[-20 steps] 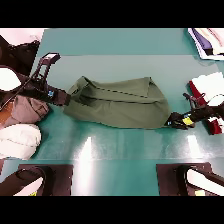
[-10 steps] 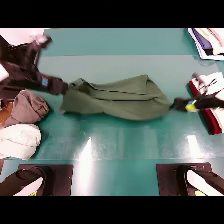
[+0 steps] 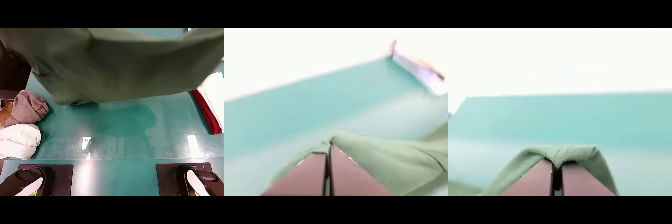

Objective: Fold the shirts.

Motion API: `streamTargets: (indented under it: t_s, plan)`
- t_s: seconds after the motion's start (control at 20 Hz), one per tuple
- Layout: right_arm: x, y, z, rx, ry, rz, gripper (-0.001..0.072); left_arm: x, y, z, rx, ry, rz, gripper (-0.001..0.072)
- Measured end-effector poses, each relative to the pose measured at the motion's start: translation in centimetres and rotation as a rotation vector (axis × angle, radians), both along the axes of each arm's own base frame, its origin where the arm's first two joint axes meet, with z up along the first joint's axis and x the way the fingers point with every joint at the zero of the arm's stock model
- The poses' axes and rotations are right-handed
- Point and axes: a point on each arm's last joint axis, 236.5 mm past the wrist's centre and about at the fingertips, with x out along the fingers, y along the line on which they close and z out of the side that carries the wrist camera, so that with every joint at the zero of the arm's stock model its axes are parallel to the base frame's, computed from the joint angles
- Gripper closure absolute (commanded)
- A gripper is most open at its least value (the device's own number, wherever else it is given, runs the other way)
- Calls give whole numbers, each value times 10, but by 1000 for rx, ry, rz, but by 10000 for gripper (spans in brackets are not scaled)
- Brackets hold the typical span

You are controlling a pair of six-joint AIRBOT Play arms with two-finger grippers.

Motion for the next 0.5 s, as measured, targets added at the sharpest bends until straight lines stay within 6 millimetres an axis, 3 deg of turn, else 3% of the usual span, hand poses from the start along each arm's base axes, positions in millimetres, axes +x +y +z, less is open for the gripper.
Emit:
streamTargets:
  t_s: [0.1, 0.25, 0.4, 0.5]
  plan:
    - [-35, 3, 47, -34, -128, -18, 694, -32, 11, 39, -47, -128, 7, 683]
    - [-79, 2, 94, -89, -250, -64, 694, -86, 29, 93, -130, -325, 14, 684]
    - [-99, -5, 116, -127, -271, -131, 695, -132, 44, 125, -190, -466, 15, 684]
    - [-93, -19, 112, -126, -208, -187, 695, -146, 48, 133, -209, -502, 9, 684]
